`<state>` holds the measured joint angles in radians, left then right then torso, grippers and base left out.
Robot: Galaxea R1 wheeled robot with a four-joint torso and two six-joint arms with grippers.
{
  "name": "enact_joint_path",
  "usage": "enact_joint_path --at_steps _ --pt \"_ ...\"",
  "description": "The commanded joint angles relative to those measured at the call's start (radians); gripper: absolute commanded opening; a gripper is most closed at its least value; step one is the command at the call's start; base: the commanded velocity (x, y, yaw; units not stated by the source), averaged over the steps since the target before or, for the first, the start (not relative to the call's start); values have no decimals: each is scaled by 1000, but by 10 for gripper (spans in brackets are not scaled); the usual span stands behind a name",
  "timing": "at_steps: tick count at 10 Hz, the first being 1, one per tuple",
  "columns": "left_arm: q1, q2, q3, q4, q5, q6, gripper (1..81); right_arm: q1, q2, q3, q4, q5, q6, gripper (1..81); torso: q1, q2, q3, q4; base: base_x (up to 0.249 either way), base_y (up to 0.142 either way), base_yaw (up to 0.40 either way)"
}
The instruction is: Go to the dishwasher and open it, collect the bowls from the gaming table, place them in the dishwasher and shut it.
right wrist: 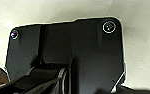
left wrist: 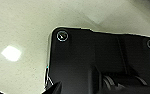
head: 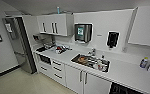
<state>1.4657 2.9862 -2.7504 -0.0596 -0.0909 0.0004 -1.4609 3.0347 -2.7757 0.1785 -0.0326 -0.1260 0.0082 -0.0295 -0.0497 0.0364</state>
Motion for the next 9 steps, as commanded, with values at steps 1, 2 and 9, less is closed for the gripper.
enact_joint_path --at_steps 1,2,9 --pt "-52 -8 -5 0 42 6 811 49 -8 -5 -2 -58 0 811 0 0 0 0 0 0 356" --pt "-52 -10 -5 0 40 4 811 47 -8 -5 -2 -58 0 811 0 0 0 0 0 0 356" --pt "-52 -5 -5 3 40 1 811 44 -4 -8 -2 -58 0 811 0 0 0 0 0 0 356"
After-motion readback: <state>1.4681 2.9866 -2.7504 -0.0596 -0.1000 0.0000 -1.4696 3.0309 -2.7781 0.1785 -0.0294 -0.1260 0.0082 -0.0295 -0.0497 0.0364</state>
